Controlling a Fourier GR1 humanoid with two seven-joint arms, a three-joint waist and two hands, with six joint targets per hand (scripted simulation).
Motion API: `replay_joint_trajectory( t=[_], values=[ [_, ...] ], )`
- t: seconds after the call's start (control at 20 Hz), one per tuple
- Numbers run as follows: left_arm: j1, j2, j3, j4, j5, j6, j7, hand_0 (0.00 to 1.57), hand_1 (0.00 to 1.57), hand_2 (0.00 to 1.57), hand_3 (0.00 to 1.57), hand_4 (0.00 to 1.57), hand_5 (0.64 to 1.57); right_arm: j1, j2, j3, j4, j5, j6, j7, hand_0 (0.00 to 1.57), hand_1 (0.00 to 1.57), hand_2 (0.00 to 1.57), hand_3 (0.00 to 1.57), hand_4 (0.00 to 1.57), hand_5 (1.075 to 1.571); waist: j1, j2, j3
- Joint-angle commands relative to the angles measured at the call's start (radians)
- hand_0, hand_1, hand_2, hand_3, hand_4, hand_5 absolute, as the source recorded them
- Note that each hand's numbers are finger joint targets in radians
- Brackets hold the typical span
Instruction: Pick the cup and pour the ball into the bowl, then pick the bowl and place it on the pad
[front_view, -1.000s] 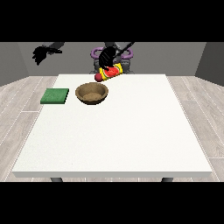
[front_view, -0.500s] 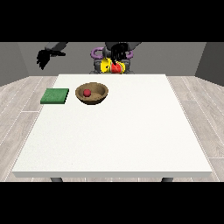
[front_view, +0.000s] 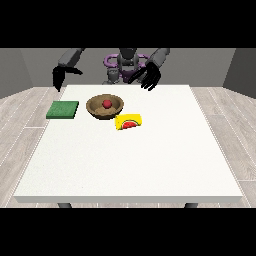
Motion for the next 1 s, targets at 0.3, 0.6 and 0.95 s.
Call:
replay_joint_trajectory(
  t=[0.3, 0.6, 0.95],
  values=[
    [0.23, -0.008, 0.025, -0.189, 0.516, -0.213, -0.439, 0.0, 0.0, 0.0, 0.0, 0.0, 1.564, -0.11, 0.154, 0.023, -0.019, 0.056, -0.264, 0.017, 0.0, 0.0, 0.0, 0.0, 0.31, 1.57, 0.134, 0.1, 0.0189],
    [0.309, 0.054, 0.053, -0.233, 0.558, -0.33, -0.464, 0.0, 0.0, 0.0, 0.0, 0.0, 1.564, -0.173, 0.138, -0.018, 0.135, 0.036, -0.289, -0.054, 0.0, 0.0, 0.0, 0.0, 0.31, 1.568, 0.159, 0.085, 0.0211],
    [0.328, 0.095, 0.098, -0.297, 0.577, -0.38, -0.454, 0.0, 0.0, 0.0, 0.0, 0.0, 1.566, -0.219, 0.093, -0.016, 0.327, 0.043, -0.253, -0.153, 0.0, 0.0, 0.0, 0.0, 0.19, 1.563, 0.14, 0.091, 0.0212]
  ],
)
